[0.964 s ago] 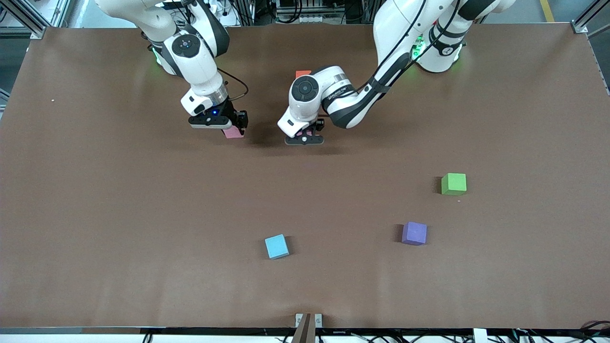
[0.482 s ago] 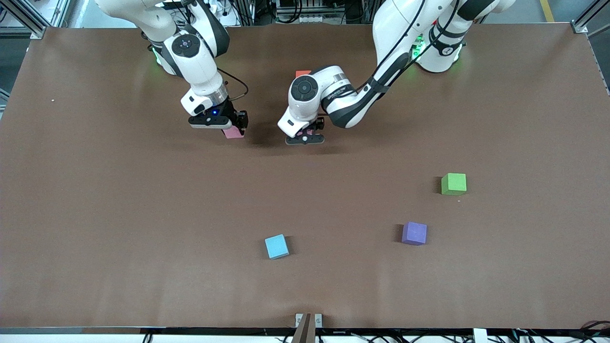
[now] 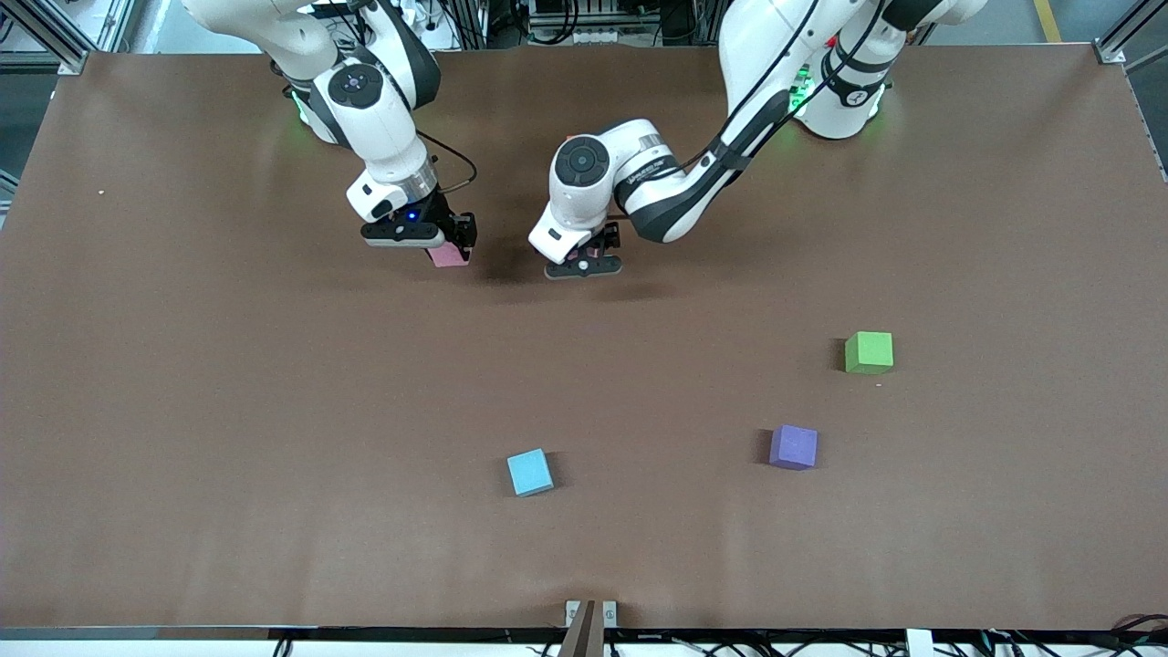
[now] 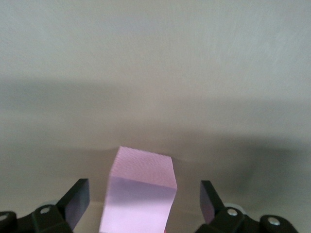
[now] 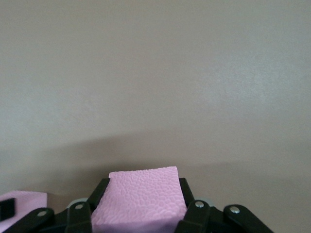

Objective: Arrange blocks into number 1

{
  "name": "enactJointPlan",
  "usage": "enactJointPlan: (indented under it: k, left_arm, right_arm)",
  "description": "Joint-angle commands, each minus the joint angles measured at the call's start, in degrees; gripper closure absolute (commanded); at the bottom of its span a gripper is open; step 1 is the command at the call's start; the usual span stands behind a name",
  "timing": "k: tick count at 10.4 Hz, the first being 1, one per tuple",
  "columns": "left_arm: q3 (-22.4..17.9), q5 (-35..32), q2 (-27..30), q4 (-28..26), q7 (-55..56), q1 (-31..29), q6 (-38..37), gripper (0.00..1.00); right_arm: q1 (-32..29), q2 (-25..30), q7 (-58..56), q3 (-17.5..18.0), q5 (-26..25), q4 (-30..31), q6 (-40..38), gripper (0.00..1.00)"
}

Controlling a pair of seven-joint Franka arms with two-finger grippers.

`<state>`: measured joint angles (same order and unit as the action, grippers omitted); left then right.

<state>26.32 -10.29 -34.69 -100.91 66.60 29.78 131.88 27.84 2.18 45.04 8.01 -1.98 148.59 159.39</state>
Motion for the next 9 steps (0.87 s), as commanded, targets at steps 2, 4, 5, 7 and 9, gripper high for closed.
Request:
enactJointPlan:
  k: [2, 4, 5, 7, 9]
  left_arm:
    - [-1.4, -1.7, 9.4, -0.9, 1.1, -6.4, -5.0, 0.0]
    - [-3.4, -1.7, 12.8, -1.0, -2.5, -11.4, -5.5, 0.0]
    - [-3.4, -1.7, 13.9, -0.9, -7.0, -14.9, -5.8, 0.0]
    - [-4.0, -1.0, 16.4, -0.6, -18.0, -22.2, -6.0, 0.0]
    - [-6.6, -0.5, 16.7, 2.6, -27.9, -26.6, -9.3, 0.0]
  right_arm:
    - [2.0, -6.4, 4.0, 0.5, -0.5, -7.2, 0.0, 0.39]
    - [5.0, -15.8, 2.8, 0.2, -2.2, -18.2, -2.5, 0.39]
    - [7.5, -21.0, 2.8, -1.6, -3.0, -26.9, -8.6, 0.39]
    - [13.0, -28.9, 4.0, -5.3, -8.6, -43.2, -26.4, 0.39]
    - [14.7, -32.9, 5.3, -5.4, -8.7, -47.1, -26.9, 0.38]
